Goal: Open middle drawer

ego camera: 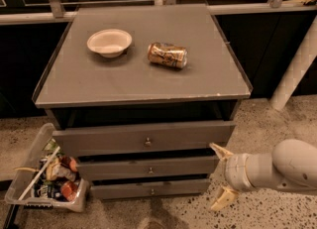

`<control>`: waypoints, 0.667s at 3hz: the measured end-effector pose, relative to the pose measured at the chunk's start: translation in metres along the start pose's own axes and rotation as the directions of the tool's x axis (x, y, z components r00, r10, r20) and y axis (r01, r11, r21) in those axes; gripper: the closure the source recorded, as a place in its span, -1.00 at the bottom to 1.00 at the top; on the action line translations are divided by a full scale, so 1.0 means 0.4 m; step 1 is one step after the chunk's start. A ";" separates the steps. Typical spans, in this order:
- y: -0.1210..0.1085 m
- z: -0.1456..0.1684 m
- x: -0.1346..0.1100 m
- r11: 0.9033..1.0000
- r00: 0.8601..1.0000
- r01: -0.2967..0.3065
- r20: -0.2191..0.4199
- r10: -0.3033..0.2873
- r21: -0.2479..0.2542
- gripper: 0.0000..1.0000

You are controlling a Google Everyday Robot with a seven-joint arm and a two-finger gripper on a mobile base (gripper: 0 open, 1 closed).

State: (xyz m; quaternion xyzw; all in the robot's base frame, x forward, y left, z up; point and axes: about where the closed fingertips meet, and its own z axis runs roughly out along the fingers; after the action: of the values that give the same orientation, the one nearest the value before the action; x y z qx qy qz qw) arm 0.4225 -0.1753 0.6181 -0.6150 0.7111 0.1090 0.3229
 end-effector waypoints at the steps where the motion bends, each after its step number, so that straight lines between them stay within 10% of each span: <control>1: -0.035 0.089 0.062 1.000 1.000 0.010 0.007 -0.010 0.027 -1.00; 2: -0.050 0.196 0.112 0.999 0.998 0.023 0.056 -0.025 0.031 -1.00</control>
Offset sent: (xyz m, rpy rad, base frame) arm 0.0712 0.0023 -0.1196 0.0767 -0.1081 0.0323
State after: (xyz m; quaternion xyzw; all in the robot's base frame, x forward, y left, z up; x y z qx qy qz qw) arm 0.4653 -0.1724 0.5360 -0.6151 0.6958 0.1116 0.3536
